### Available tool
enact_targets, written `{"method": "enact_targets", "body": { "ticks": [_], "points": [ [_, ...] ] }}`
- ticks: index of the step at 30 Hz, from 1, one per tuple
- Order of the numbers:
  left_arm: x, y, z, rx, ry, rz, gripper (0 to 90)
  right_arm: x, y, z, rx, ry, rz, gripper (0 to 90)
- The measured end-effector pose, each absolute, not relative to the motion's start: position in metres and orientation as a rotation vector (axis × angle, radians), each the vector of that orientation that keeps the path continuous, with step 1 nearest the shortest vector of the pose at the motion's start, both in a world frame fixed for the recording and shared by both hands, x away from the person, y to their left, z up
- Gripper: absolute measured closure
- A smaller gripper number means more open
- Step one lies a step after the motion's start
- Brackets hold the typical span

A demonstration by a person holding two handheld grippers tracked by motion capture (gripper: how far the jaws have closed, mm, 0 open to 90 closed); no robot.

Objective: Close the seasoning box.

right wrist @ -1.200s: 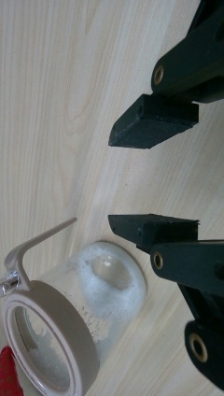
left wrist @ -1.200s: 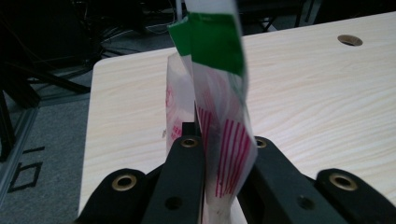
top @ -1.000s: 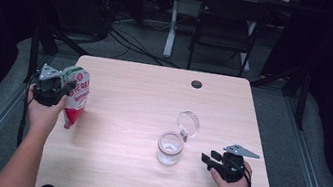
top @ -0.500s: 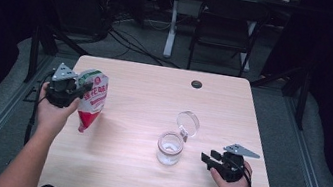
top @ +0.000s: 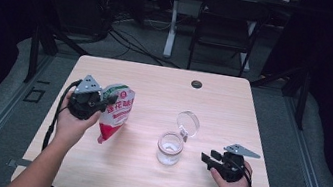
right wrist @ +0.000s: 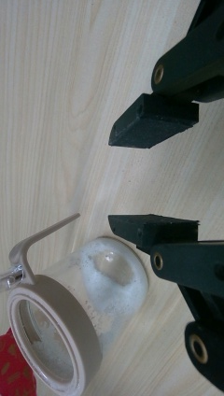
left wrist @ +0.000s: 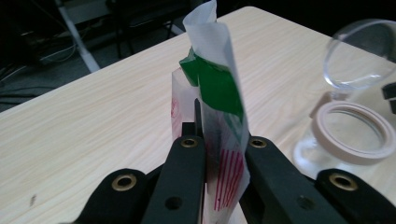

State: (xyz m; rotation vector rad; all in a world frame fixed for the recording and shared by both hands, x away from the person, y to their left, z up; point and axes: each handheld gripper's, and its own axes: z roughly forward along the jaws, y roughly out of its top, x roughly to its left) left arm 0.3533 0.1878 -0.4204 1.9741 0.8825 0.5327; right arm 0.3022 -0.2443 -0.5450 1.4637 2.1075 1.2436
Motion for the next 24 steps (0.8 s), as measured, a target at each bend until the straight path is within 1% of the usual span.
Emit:
{"method": "enact_targets", "body": {
  "ticks": [4, 10, 15, 19, 24],
  "points": [
    [0.347, 0.177, -0.421, 1.995, 0.841, 0.509, 90.0, 0.302, -0.244, -0.544, 1.463, 2.108, 1.238, 54.9],
    [0.337, 0.159, -0.422, 2.032, 0.769, 0.509, 90.0, 0.302, -0.244, -0.544, 1.461, 2.102, 1.251, 54.7],
    [0.332, 0.153, -0.424, 2.040, 0.740, 0.487, 90.0, 0.302, -0.245, -0.543, 1.456, 2.108, 1.243, 54.4],
    [0.328, 0.149, -0.433, 2.048, 0.723, 0.464, 90.0, 0.302, -0.245, -0.543, 1.461, 2.096, 1.251, 54.6],
    [0.318, 0.148, -0.447, 2.058, 0.693, 0.426, 90.0, 0.301, -0.245, -0.543, 1.452, 2.105, 1.257, 57.1]
  ]
}}
